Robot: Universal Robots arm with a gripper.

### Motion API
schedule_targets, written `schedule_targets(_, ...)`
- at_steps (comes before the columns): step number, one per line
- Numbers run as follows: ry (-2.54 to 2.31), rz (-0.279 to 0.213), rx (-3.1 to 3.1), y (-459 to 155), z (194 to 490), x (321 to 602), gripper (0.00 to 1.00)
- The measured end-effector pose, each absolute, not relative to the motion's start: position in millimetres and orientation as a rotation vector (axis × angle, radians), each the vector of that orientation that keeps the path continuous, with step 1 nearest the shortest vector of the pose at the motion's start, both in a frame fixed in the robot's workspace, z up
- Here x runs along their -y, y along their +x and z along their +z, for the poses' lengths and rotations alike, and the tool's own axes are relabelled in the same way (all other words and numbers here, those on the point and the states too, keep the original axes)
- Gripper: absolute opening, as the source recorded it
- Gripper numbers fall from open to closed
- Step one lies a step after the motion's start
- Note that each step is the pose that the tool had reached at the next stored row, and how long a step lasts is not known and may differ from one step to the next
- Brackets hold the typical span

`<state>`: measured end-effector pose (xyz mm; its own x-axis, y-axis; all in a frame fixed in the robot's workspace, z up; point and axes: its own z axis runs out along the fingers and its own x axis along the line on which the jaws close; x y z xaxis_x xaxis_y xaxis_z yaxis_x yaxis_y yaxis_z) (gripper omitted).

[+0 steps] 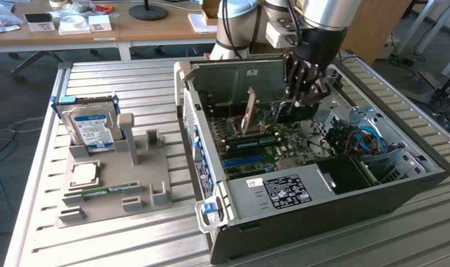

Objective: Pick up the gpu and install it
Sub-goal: 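Insert the gpu into the slot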

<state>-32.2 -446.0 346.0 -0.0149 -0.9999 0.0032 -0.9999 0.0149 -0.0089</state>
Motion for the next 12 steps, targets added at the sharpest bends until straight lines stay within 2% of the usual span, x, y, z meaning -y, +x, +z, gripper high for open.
schedule_targets(12,-2.202,-0.013,-2.235,-44.4,334.7,447.7,0.27)
